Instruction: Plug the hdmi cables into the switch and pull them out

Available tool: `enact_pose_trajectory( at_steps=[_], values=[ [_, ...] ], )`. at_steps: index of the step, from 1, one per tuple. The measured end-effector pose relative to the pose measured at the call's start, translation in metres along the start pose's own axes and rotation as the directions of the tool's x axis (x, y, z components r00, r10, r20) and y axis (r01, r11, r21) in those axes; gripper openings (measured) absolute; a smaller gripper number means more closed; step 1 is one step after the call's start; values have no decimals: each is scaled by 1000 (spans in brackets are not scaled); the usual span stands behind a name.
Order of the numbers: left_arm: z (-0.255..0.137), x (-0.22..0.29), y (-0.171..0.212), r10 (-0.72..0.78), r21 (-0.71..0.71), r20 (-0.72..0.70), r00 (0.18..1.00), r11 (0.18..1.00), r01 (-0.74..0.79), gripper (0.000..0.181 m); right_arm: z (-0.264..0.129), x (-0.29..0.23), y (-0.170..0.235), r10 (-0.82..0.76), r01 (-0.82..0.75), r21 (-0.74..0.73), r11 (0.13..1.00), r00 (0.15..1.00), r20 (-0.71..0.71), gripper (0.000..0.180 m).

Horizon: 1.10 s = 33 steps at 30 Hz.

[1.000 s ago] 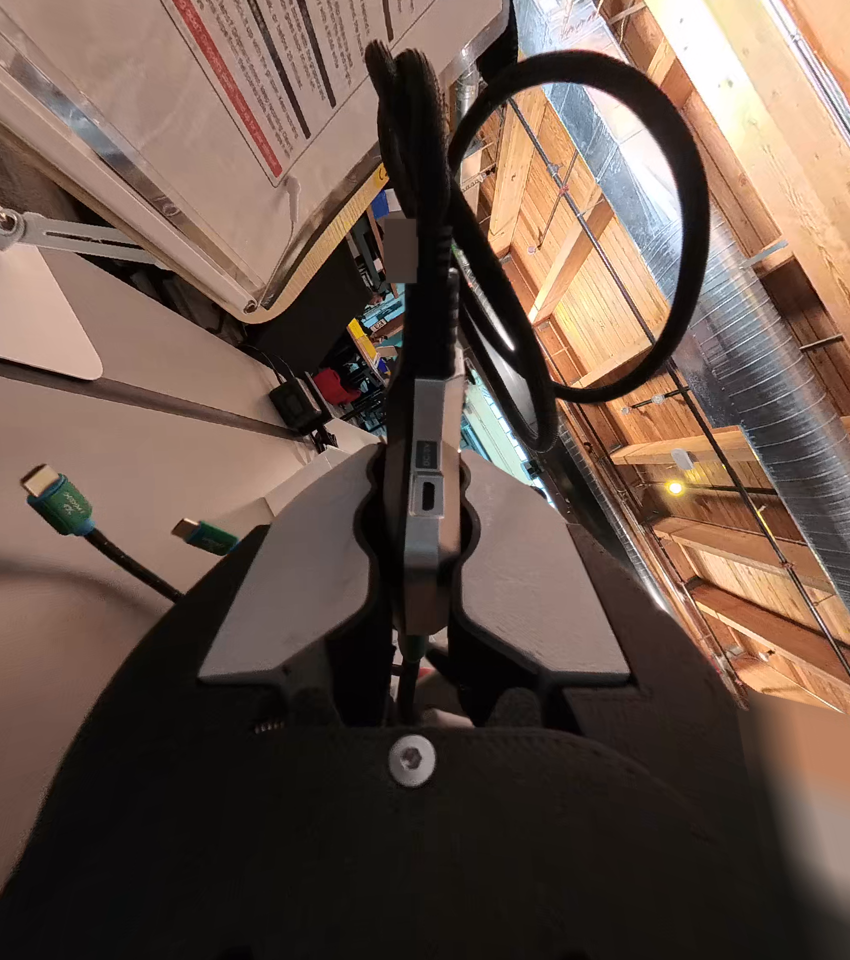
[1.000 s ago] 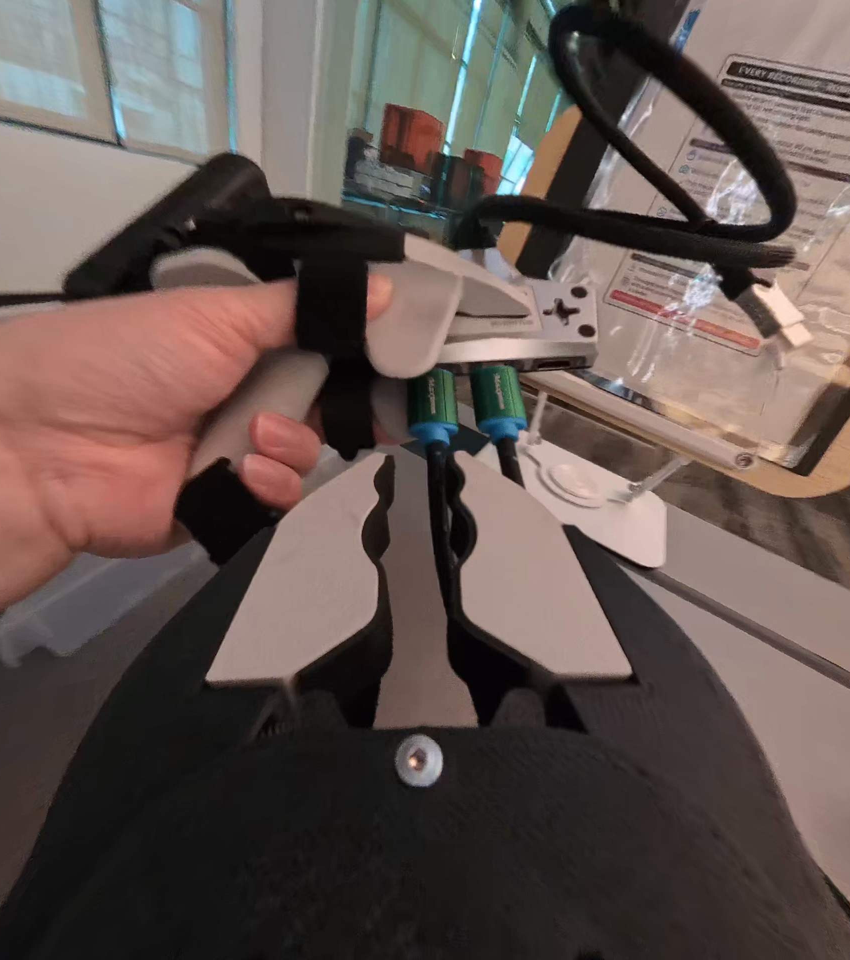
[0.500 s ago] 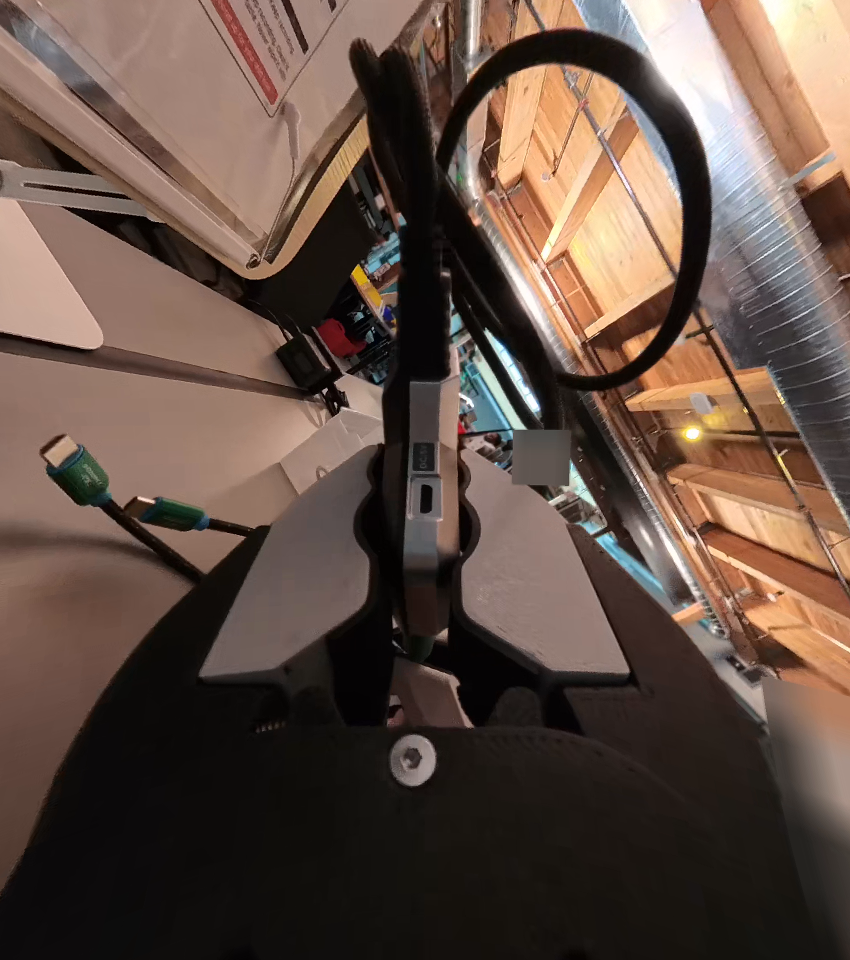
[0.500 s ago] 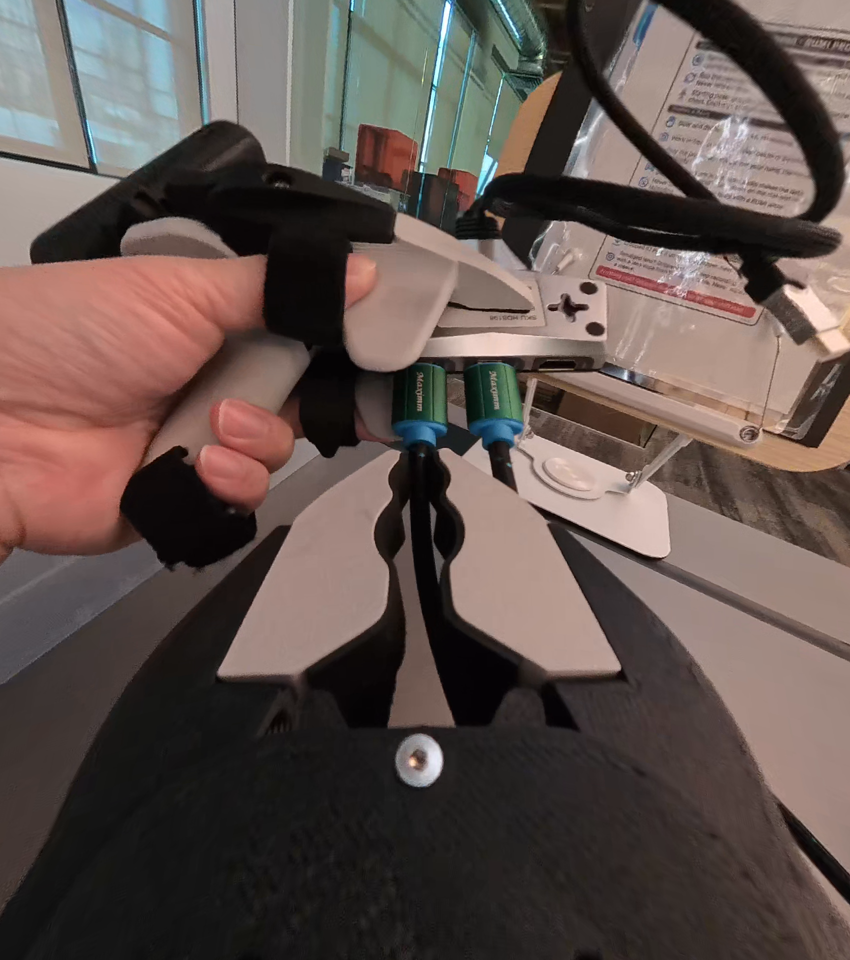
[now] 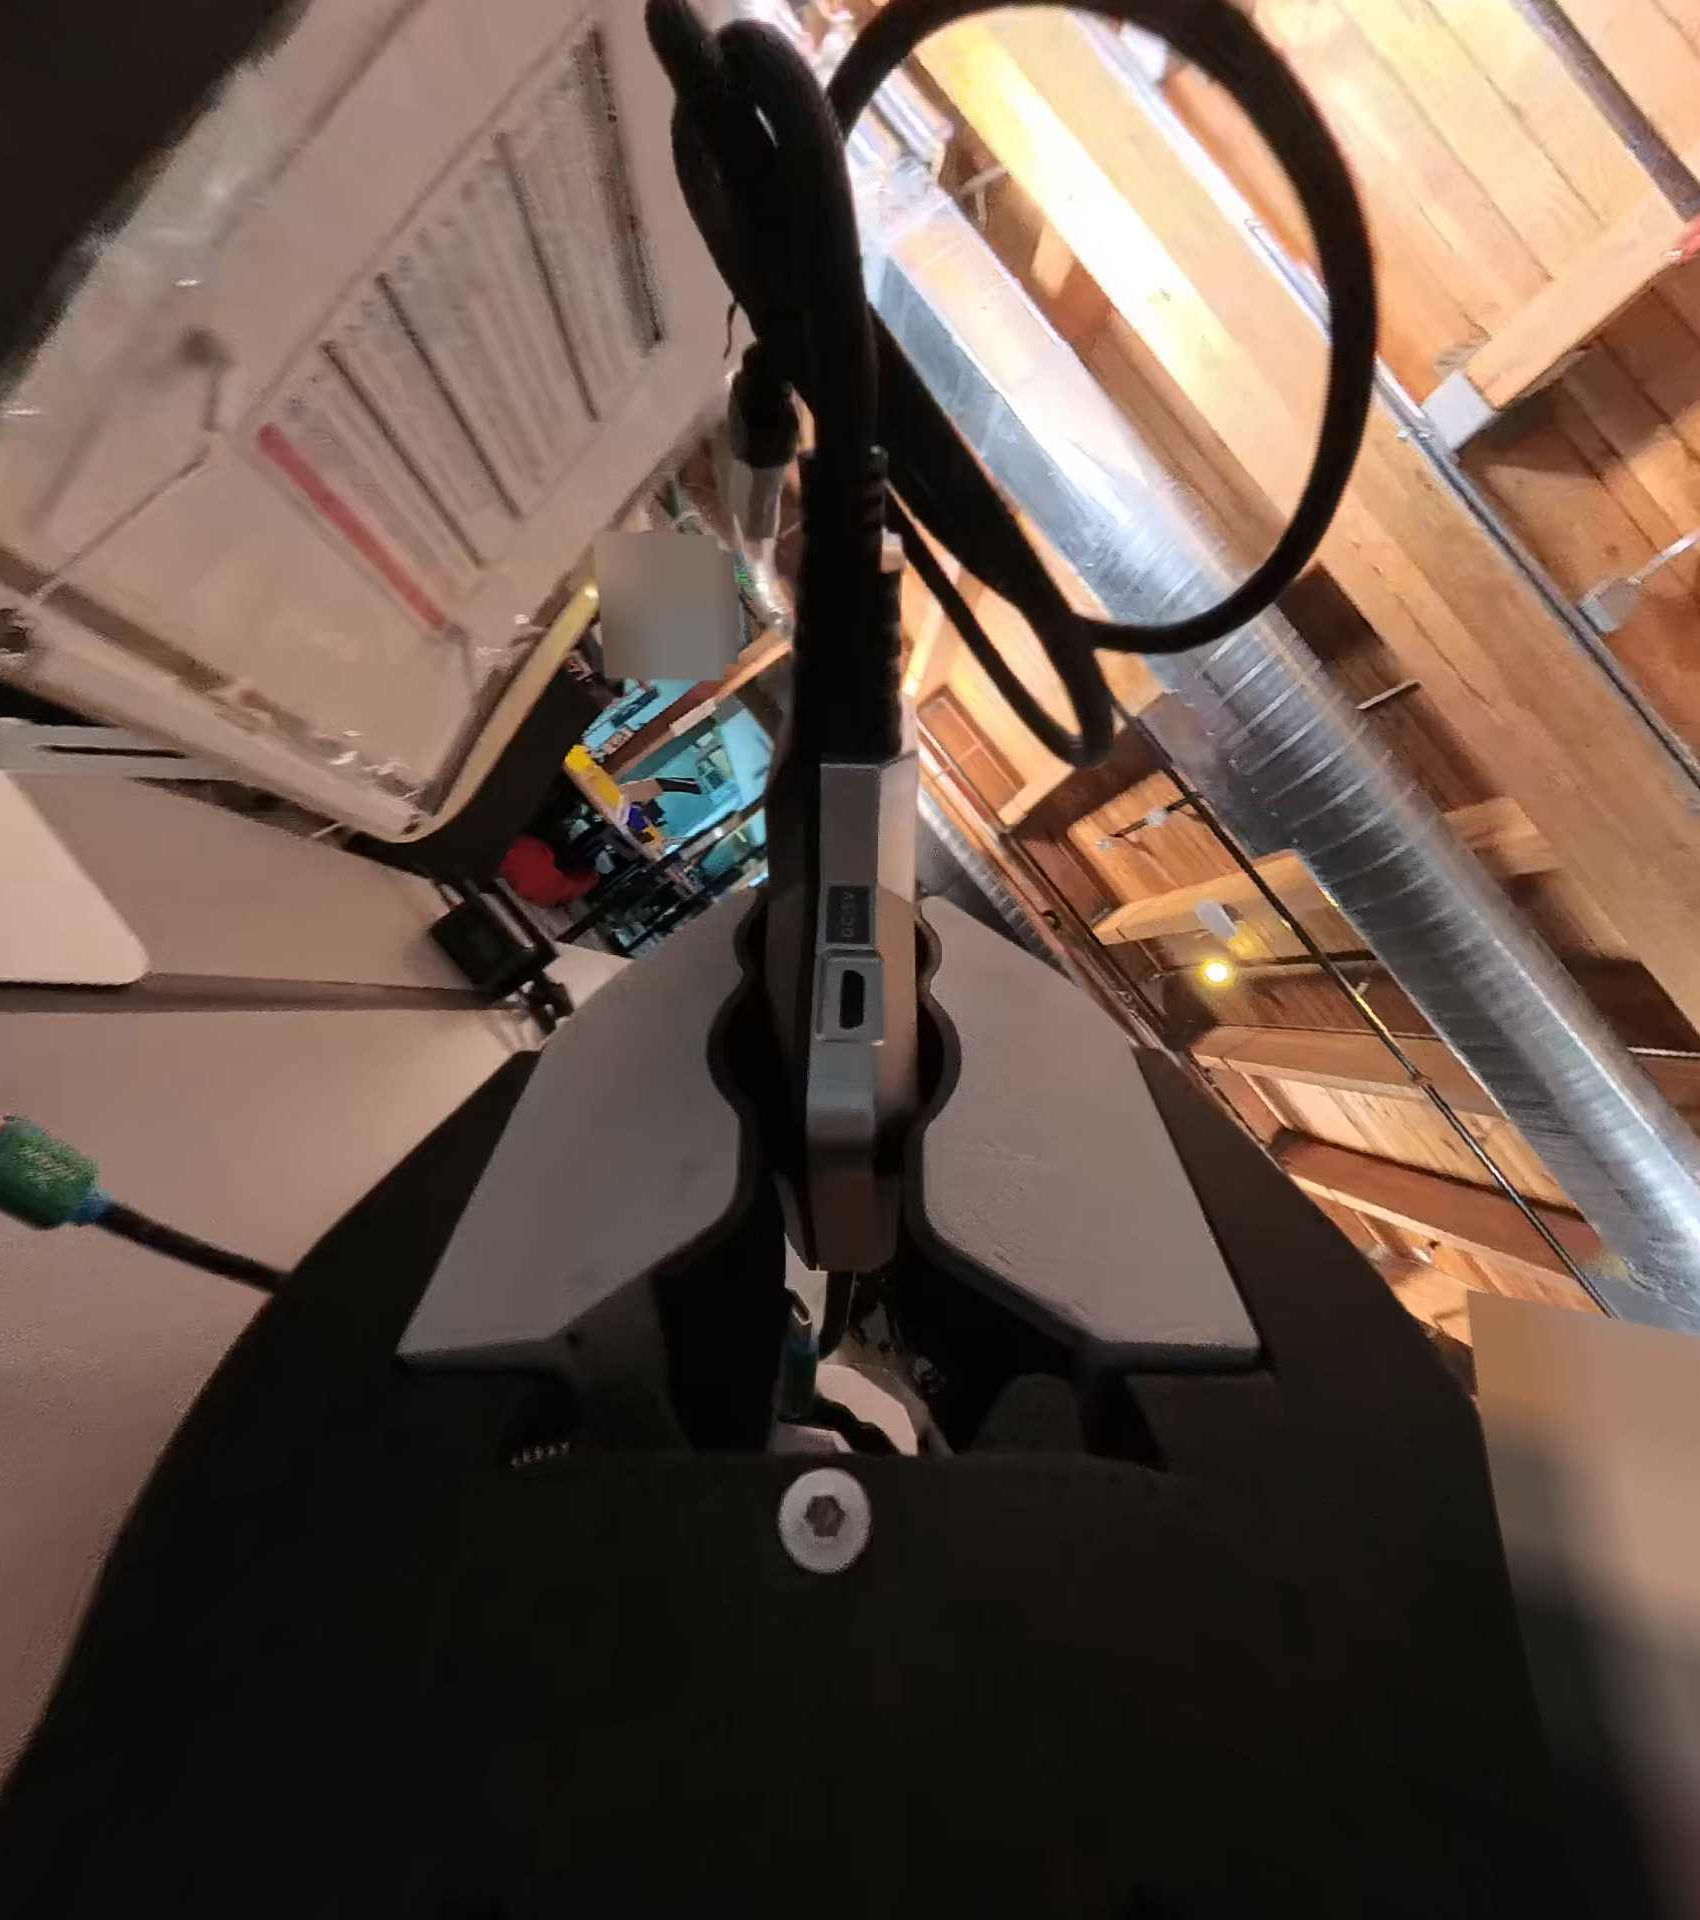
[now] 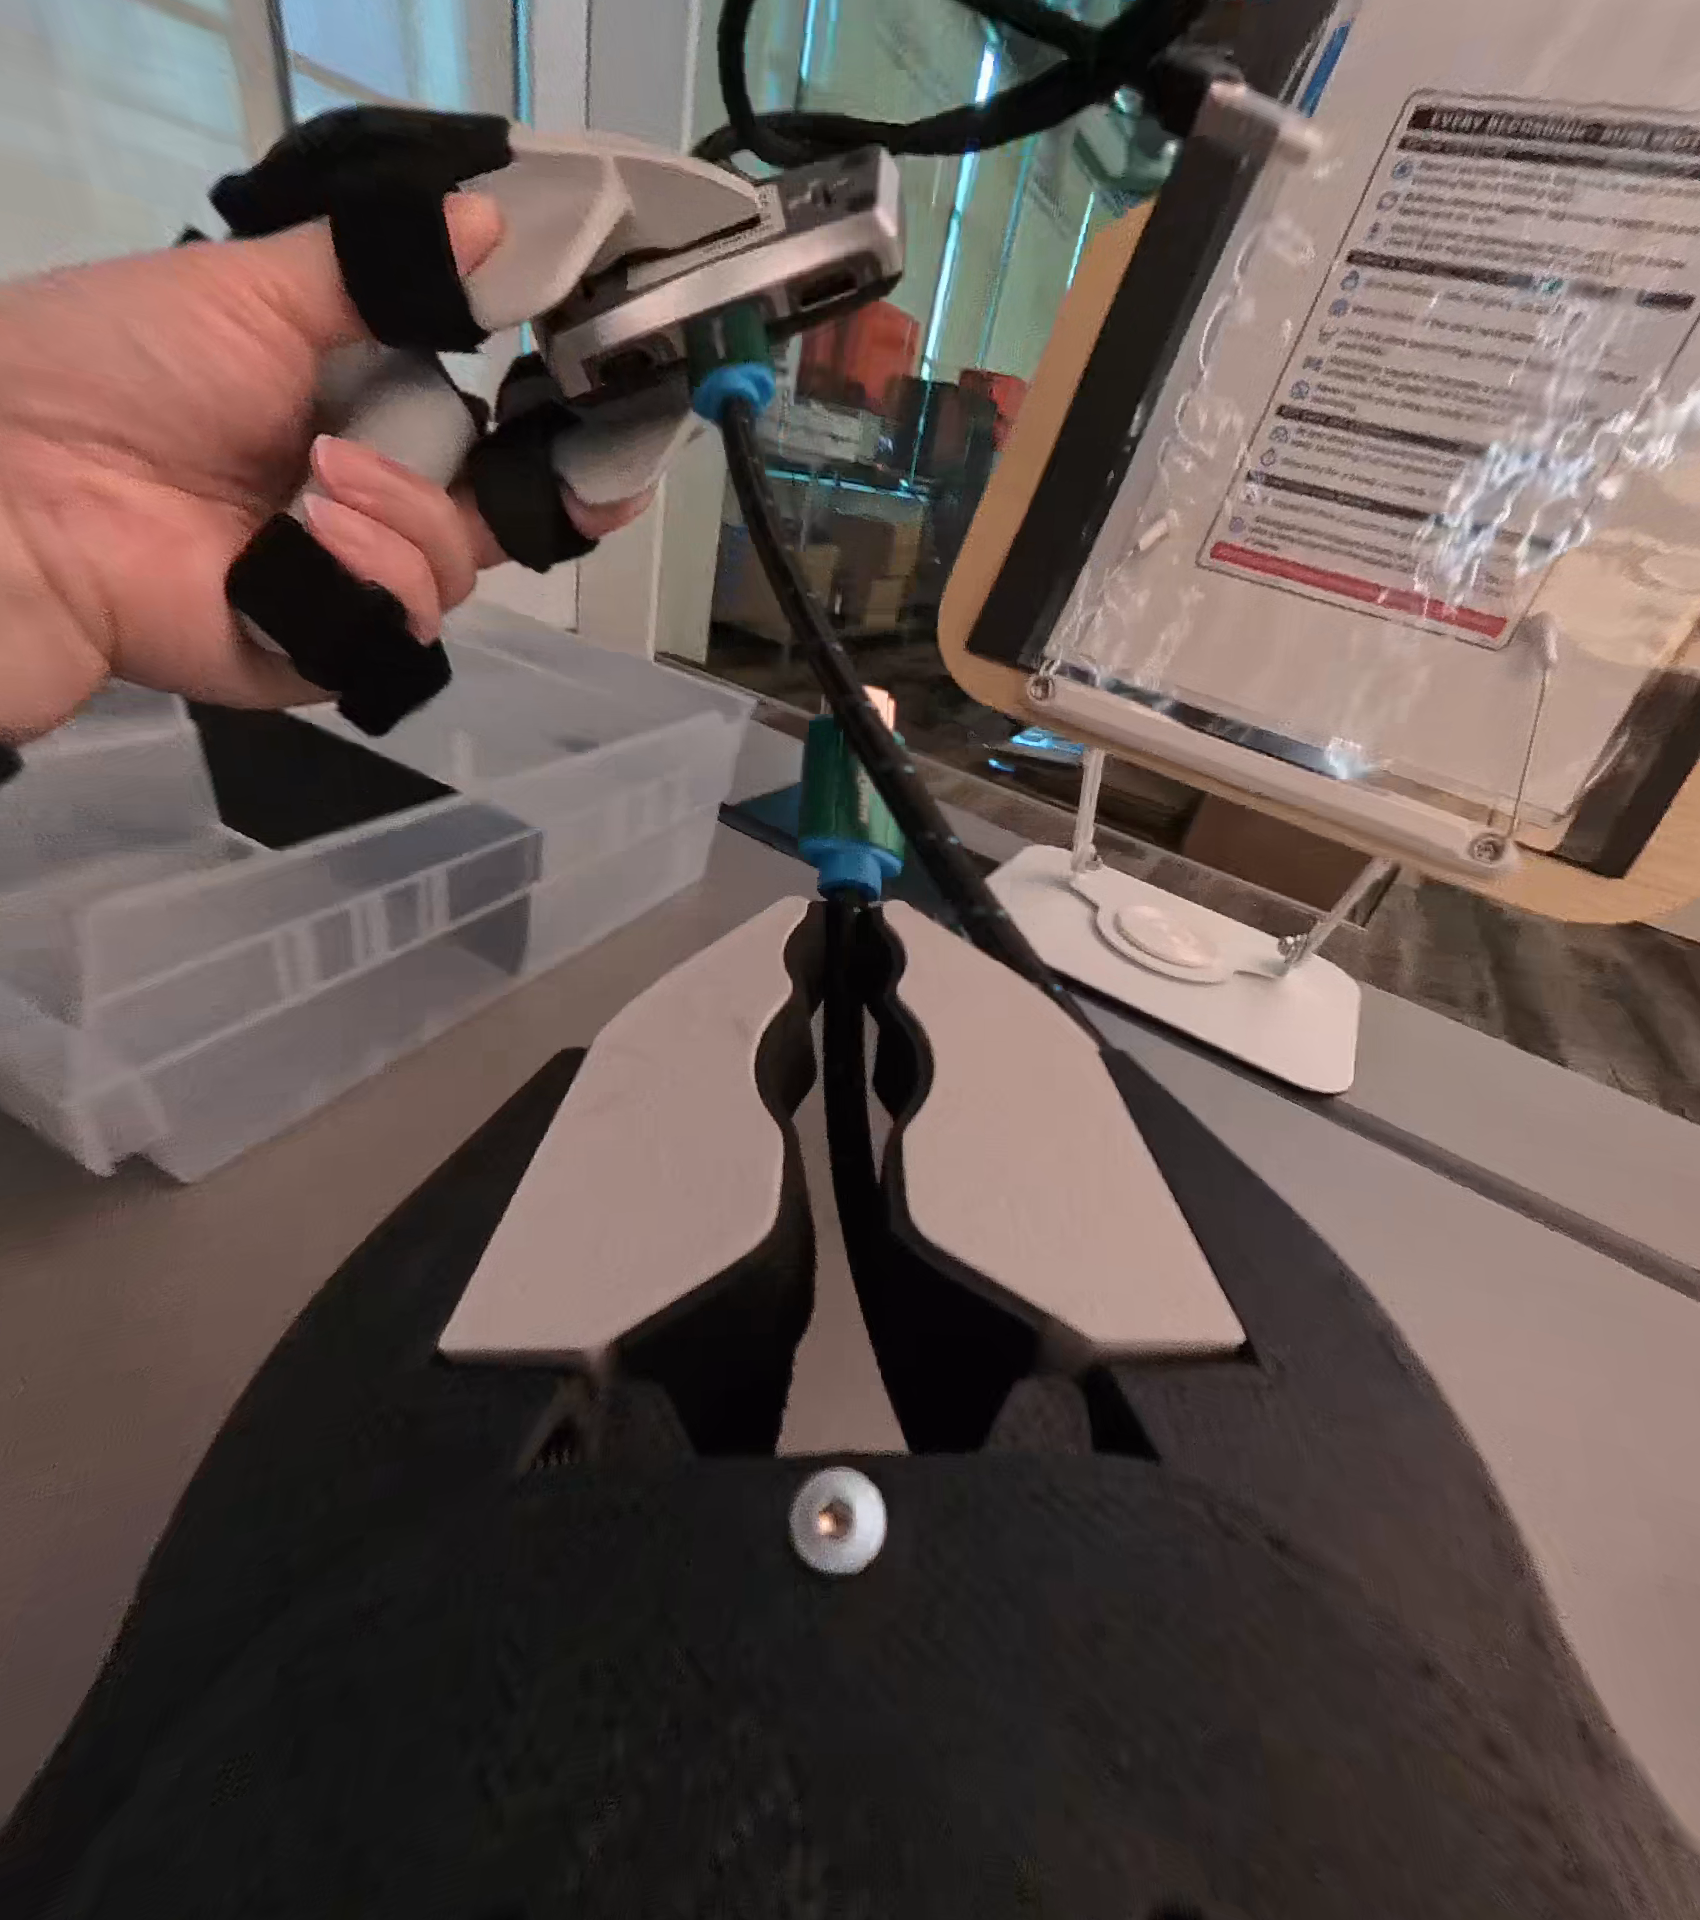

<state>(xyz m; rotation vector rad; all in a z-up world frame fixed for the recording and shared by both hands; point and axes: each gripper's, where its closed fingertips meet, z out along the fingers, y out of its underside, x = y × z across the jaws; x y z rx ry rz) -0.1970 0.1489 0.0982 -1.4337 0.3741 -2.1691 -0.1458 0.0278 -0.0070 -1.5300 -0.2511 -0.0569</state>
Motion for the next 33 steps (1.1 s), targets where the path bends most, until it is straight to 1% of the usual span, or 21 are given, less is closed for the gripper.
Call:
enact_pose_trajectory(
  at_steps=[2, 3, 4, 7, 8, 9, 10, 11, 12, 13, 16, 18, 20, 22, 24, 25, 27, 30, 33],
  values=[
    [6, 16, 4, 30, -19, -16, 999, 999, -31, 22, -10, -5, -15, 4, -4, 5, 1000, 999, 36, 7],
    [8, 25, 5, 44, -14, -33, 999, 999, -44, 21, -18, -12, -25, 3, -5, 23, 1000, 997, 82, 7],
    [8, 34, 3, 52, 2, -60, 997, 999, -52, 22, -27, -15, -31, -1, -1, 24, 1000, 996, 93, 7],
    [3, 63, -7, 77, 53, -136, 988, 996, -70, 21, -57, -13, -33, -16, 17, -13, 1000, 991, 131, 7],
    [1, 71, -10, 87, 73, -152, 985, 994, -77, 22, -68, -14, -31, 15, -10, -29, 1000, 983, 182, 7],
    [-2, 80, -14, 94, 97, -169, 981, 992, -79, 21, -78, -17, -24, 71, -48, -94, 994, 964, 254, 7],
    [-5, 87, -16, 100, 115, -186, 977, 990, -80, 22, -90, -21, -23, 126, -87, -128, 988, 933, 337, 7],
    [-7, 94, -17, 108, 119, -200, 974, 989, -85, 21, -103, -23, -30, 176, -136, -125, 983, 895, 410, 7],
    [-8, 100, -17, 116, 109, -211, 970, 989, -94, 21, -118, -18, -37, 224, -180, -138, 974, 864, 451, 7],
    [-9, 105, -17, 125, 102, -222, 967, 989, -104, 22, -133, -12, -48, 246, -202, -142, 969, 837, 489, 7],
    [-15, 117, -20, 154, 118, -238, 959, 985, -128, 22, -177, 22, -88, 249, -223, -114, 968, 813, 526, 7],
    [-20, 122, -25, 172, 143, -238, 956, 980, -140, 21, -206, 37, -110, 269, -227, -145, 963, 766, 584, 7],
    [-25, 126, -30, 186, 164, -238, 953, 975, -149, 21, -228, 60, -125, 280, -221, -172, 960, 762, 585, 7],
    [-32, 127, -36, 202, 185, -228, 952, 969, -162, 21, -249, 80, -138, 317, -236, -212, 948, 740, 593, 7],
    [-39, 129, -44, 224, 215, -215, 951, 960, -178, 21, -269, 95, -141, 348, -216, -282, 935, 712, 610, 7],
    [-43, 130, -47, 238, 228, -207, 949, 955, -190, 21, -274, 106, -140, 342, -191, -304, 933, 733, 589, 7],
    [-50, 132, -52, 255, 245, -200, 946, 948, -204, 21, -277, 138, -134, 304, -138, -343, 929, 815, 493, 7],
    [-56, 135, -56, 257, 250, -211, 943, 947, -202, 21, -283, 170, -139, 313, -157, -353, 922, 839, 444, 7],
    [-58, 136, -57, 254, 254, -217, 942, 947, -197, 21, -283, 202, -133, 292, -150, -365, 919, 880, 375, 7]
  ],
)
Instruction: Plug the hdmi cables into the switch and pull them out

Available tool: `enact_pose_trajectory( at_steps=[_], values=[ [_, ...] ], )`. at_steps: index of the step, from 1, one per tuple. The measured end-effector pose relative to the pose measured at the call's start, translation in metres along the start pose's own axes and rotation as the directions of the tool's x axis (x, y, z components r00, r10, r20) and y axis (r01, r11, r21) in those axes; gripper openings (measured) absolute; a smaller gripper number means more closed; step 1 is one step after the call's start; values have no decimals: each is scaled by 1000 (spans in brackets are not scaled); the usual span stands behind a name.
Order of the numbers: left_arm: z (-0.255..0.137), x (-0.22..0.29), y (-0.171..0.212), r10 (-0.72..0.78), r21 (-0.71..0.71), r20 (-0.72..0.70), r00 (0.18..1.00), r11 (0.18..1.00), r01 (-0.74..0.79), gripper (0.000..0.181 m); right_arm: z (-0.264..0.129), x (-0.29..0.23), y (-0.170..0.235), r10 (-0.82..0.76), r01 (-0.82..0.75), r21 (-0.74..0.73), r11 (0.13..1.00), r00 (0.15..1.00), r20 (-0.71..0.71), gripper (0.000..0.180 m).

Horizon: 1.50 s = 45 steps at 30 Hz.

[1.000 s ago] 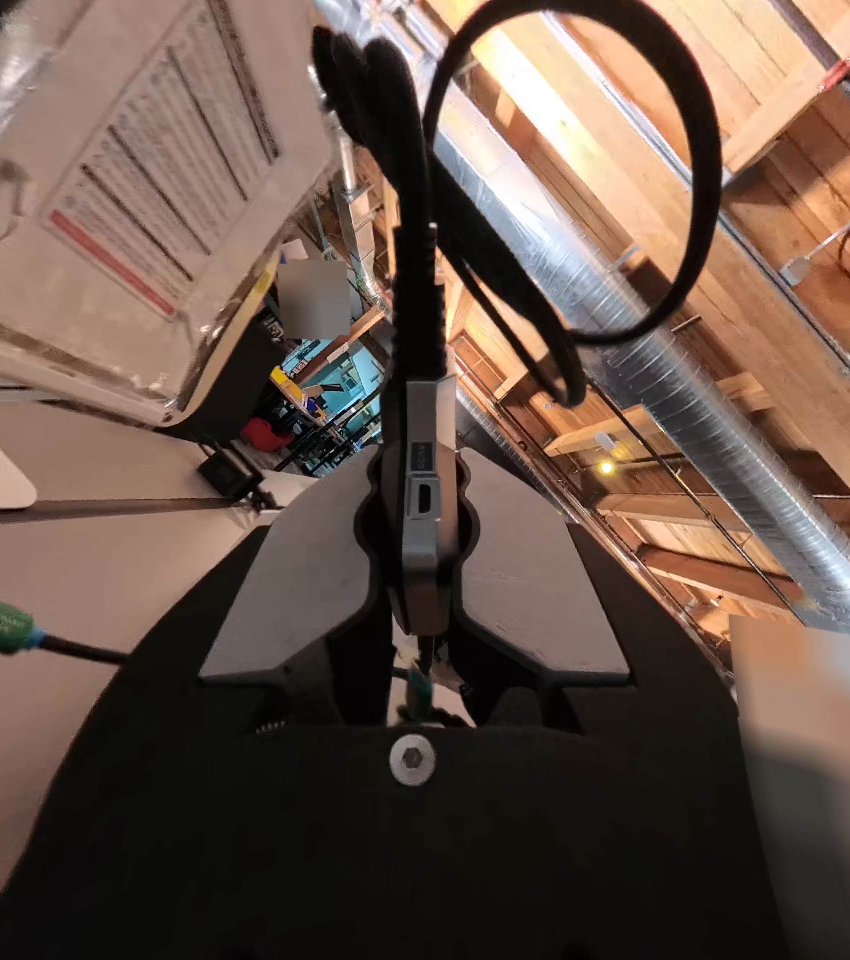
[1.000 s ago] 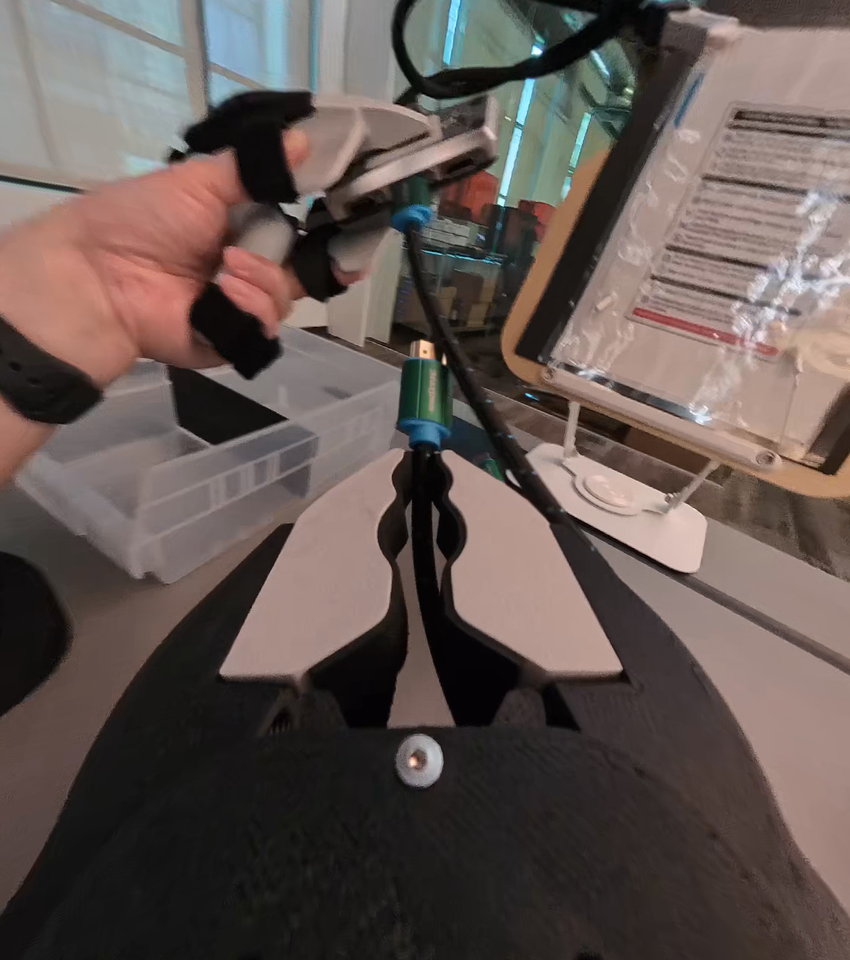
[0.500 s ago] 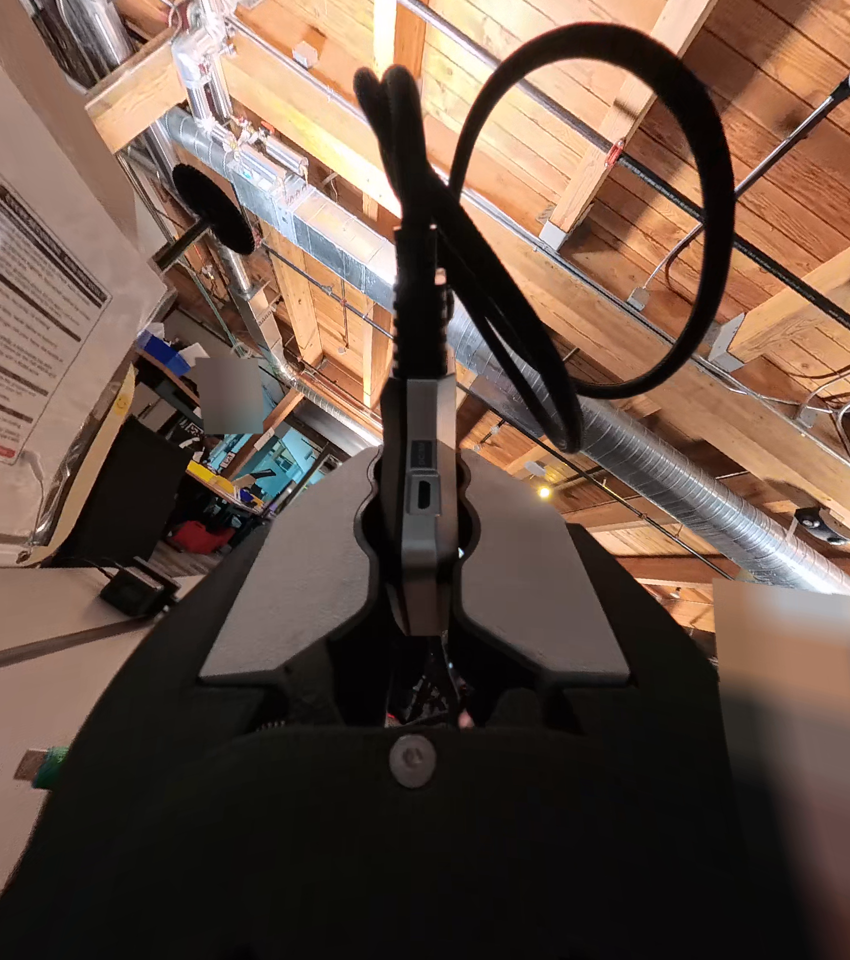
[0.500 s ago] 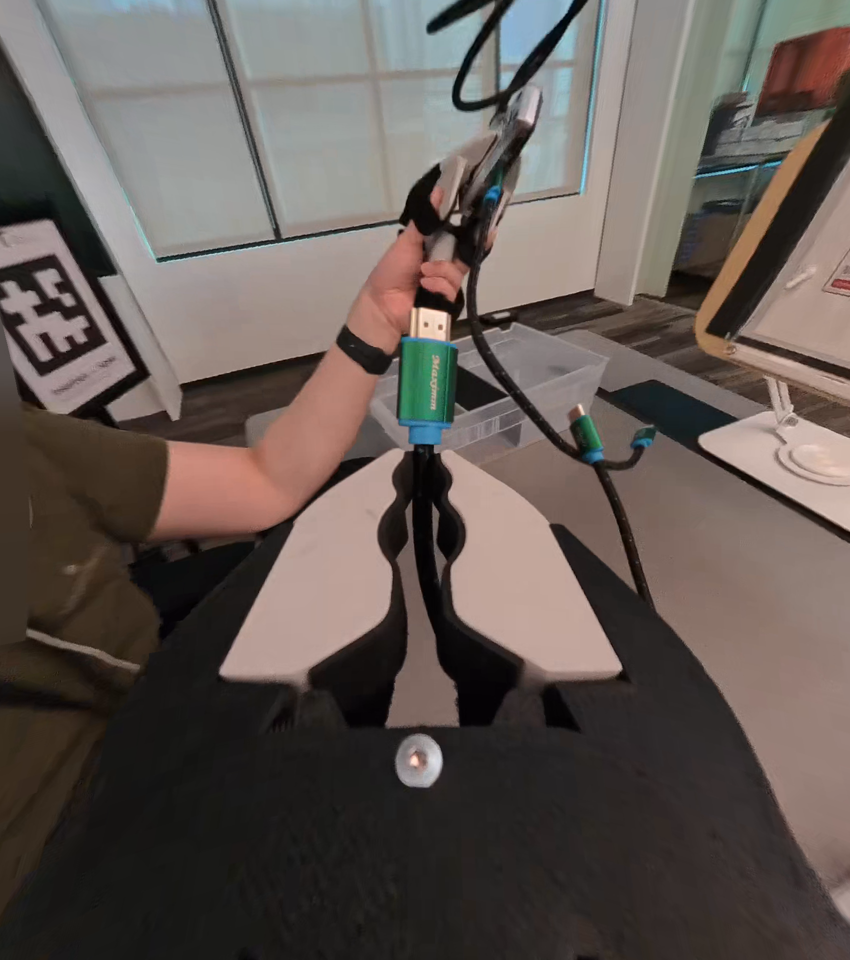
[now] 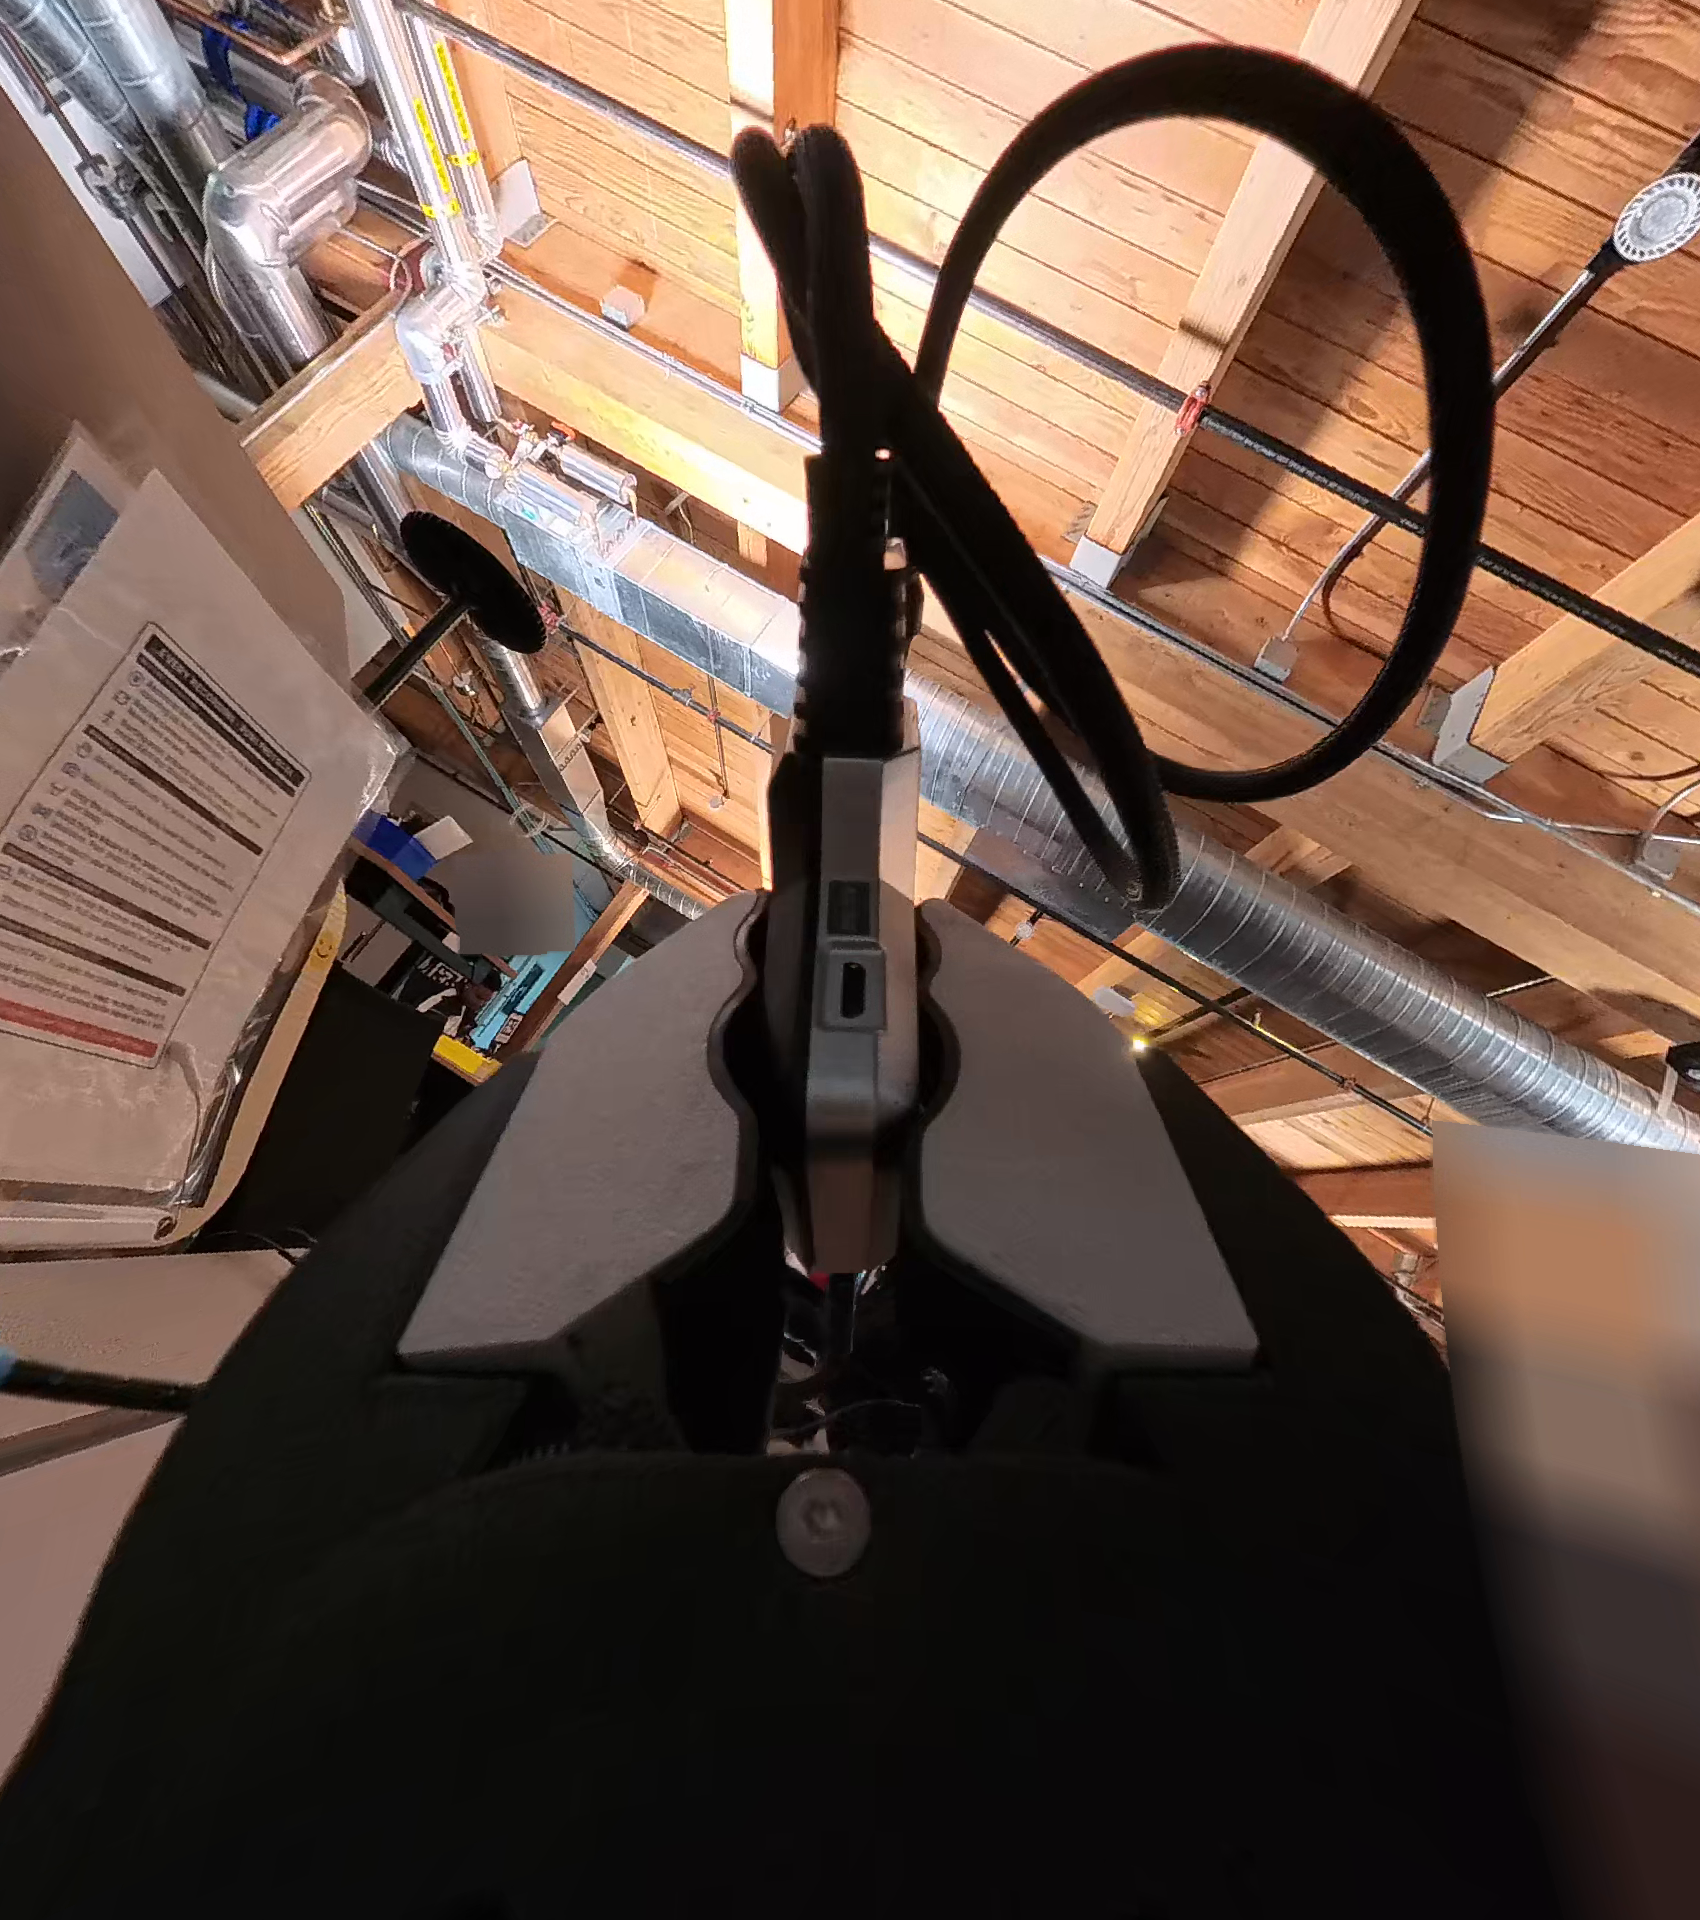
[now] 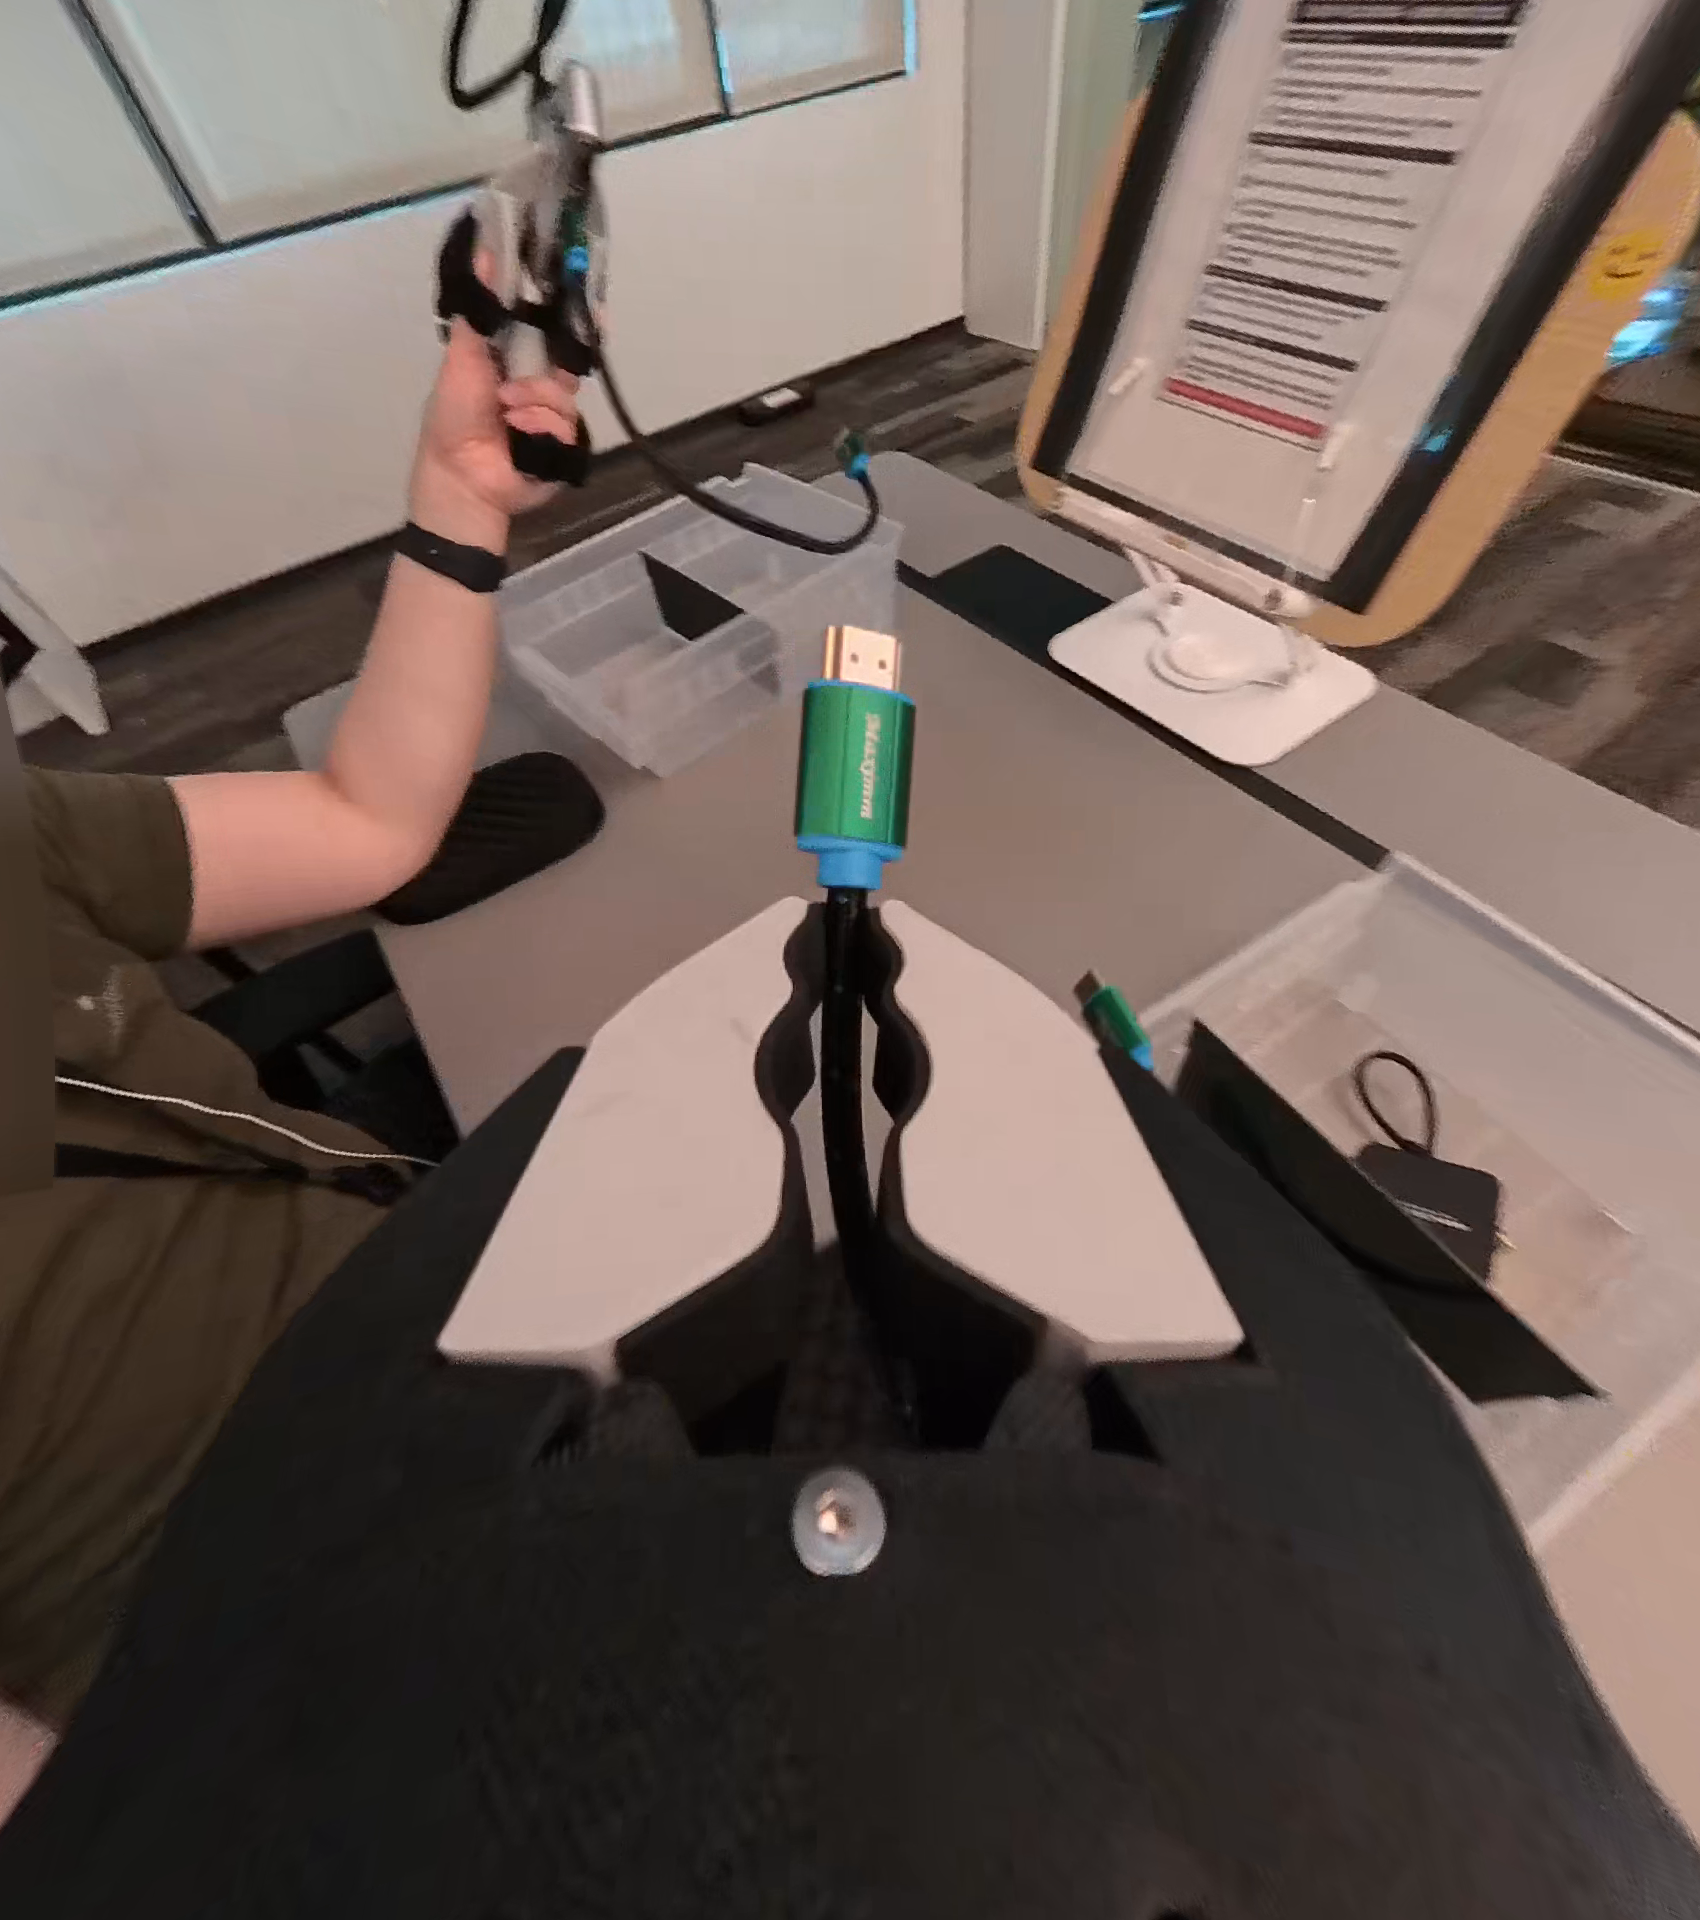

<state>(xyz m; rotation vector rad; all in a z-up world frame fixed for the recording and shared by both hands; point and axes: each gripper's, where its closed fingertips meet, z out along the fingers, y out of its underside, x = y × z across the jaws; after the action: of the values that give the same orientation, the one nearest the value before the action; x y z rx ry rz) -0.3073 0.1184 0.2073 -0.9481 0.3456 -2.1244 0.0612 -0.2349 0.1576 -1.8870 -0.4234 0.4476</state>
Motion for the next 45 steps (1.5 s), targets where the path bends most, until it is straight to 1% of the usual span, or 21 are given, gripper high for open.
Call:
enact_pose_trajectory(
  at_steps=[3, 5, 9, 11, 16, 18, 20, 22, 24, 25, 28, 30, 32, 33, 34, 35, 37, 39, 42, 43, 45],
  values=[
    [1, 0, 1, -12, -2, -11, 1000, 1000, 12, 21, 8, 27, 26, 4, -5, -93, 996, 1000, -5, 8],
    [2, -1, 2, -15, -5, -13, 1000, 1000, 15, 21, 21, 49, 54, -6, 1, -191, 982, 1000, -24, 8],
    [4, -4, 7, -9, -21, -2, 1000, 1000, 9, 22, 52, 80, 110, -79, 74, -358, 931, 997, 0, 8],
    [6, -4, 9, -6, -32, 2, 1000, 999, 6, 22, 68, 83, 113, -117, 123, -339, 933, 992, 39, 8],
    [12, -5, 18, -8, -59, 0, 1000, 998, 8, 22, 87, 81, 75, -213, 219, -129, 967, 975, 58, 7],
    [15, -4, 23, -10, -74, -4, 1000, 997, 9, 22, 89, 86, 67, -225, 226, -84, 970, 974, 26, 7],
    [18, -4, 28, -13, -90, -7, 1000, 996, 13, 22, 91, 85, 80, -154, 162, -125, 979, 986, 69, 7],
    [22, -4, 33, -16, -106, -7, 1000, 994, 16, 22, 95, 95, 112, -27, 39, -250, 967, 998, 53, 7],
    [26, -4, 39, -20, -122, -9, 1000, 992, 18, 22, 101, 100, 146, 101, -78, -360, 930, 994, 46, 7],
    [28, -4, 42, -21, -131, -9, 1000, 991, 20, 22, 104, 105, 163, 143, -127, -415, 901, 990, 6, 8],
    [34, -3, 54, -29, -162, -14, 999, 987, 26, 21, 111, 121, 207, 172, -215, -555, 803, 976, -130, 8],
    [38, -3, 62, -34, -182, -16, 999, 983, 31, 22, 115, 135, 229, 142, -269, -620, 737, 959, -247, 8],
    [42, -3, 71, -38, -206, -16, 999, 978, 34, 21, 125, 132, 239, 152, -283, -658, 697, 956, -249, 9],
    [44, -4, 75, -39, -218, -14, 999, 975, 35, 22, 127, 127, 241, 186, -303, -681, 666, 952, -242, 15],
    [46, -5, 79, -41, -229, -12, 999, 973, 37, 22, 127, 122, 238, 228, -329, -687, 649, 944, -237, 23],
    [48, -6, 83, -43, -239, -10, 999, 970, 40, 22, 126, 119, 227, 265, -347, -660, 666, 937, -226, 26],
    [51, -7, 90, -47, -255, -8, 999, 966, 43, 21, 121, 121, 191, 296, -357, -541, 762, 934, -199, 27],
    [54, -9, 97, -50, -273, -7, 999, 961, 46, 21, 106, 133, 149, 236, -303, -387, 871, 948, -211, 30],
    [60, -13, 114, -49, -318, -11, 999, 947, 43, 21, 89, 124, 82, 72, -102, -149, 984, 978, -195, 31],
    [62, -14, 121, -42, -340, -16, 999, 940, 34, 21, 88, 110, 58, -11, 2, -54, 999, 985, -173, 31],
    [67, -18, 139, -9, -392, -20, 1000, 920, 1, 21, 93, 76, 21, -182, 204, 120, 972, 968, -176, 29]
  ],
)
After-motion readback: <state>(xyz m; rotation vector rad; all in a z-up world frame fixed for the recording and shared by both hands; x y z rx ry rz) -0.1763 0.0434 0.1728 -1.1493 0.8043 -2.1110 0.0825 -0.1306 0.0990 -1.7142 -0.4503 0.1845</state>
